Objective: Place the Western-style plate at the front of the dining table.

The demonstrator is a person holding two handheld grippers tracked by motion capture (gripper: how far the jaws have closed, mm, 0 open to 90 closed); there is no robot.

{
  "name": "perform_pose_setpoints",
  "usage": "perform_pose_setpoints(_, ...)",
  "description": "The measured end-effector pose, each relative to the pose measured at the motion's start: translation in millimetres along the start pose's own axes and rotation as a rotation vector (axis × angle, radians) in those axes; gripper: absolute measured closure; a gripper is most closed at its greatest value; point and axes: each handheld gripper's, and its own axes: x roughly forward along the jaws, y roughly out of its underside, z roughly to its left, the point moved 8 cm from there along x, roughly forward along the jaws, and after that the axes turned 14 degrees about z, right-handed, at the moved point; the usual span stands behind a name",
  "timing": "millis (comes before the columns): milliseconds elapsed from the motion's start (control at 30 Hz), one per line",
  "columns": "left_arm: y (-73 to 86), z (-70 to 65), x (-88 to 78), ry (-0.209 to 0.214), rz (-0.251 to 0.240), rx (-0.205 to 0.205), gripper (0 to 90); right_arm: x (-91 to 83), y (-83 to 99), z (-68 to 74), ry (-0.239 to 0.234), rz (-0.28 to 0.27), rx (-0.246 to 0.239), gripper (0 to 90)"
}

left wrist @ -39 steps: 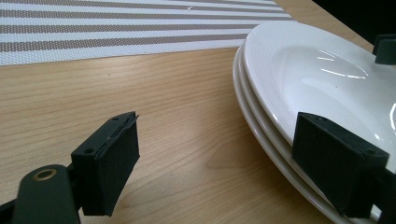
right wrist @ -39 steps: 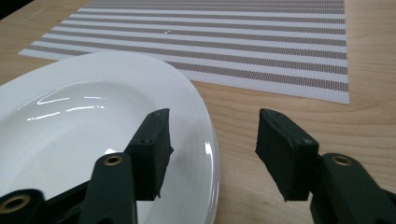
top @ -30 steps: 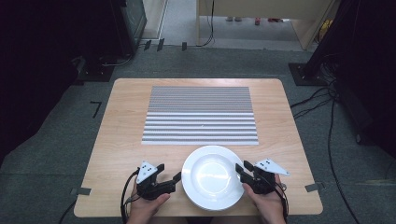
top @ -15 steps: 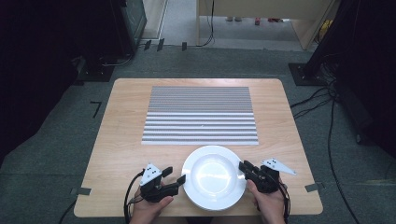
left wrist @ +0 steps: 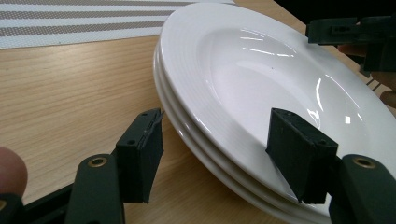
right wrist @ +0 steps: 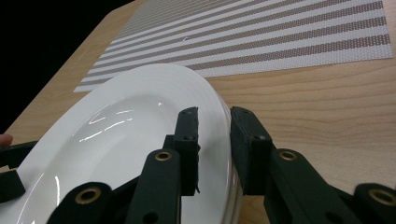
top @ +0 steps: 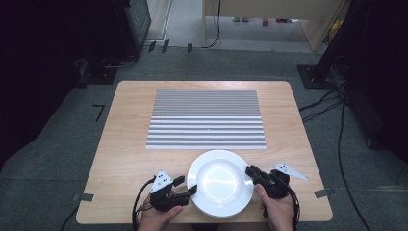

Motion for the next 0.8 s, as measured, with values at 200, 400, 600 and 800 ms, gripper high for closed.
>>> perform_pose_setpoints(200,0.3,-0.6,0.8,0.014,0.004,-0.001,37.2,-0.3,-0.3,-1.3,-0.007,0.003,0.009,77.4)
perform_pose_setpoints(400,1.7,-3.4,3.3,0.023,0.017,0.008,38.4,-2.6,-1.5,-3.8,-0.042,-0.009,0.052,80.0)
perform_pose_setpoints(600,1.8,-2.7,3.8,0.026,0.02,0.007,38.4,-5.9,-3.5,-2.6,-0.045,-0.027,0.044,80.9)
perform_pose_setpoints(800,1.9,-2.7,3.9,0.027,0.021,0.006,38.3,-6.9,-4.7,-3.7,-0.077,-0.029,0.068,80.7)
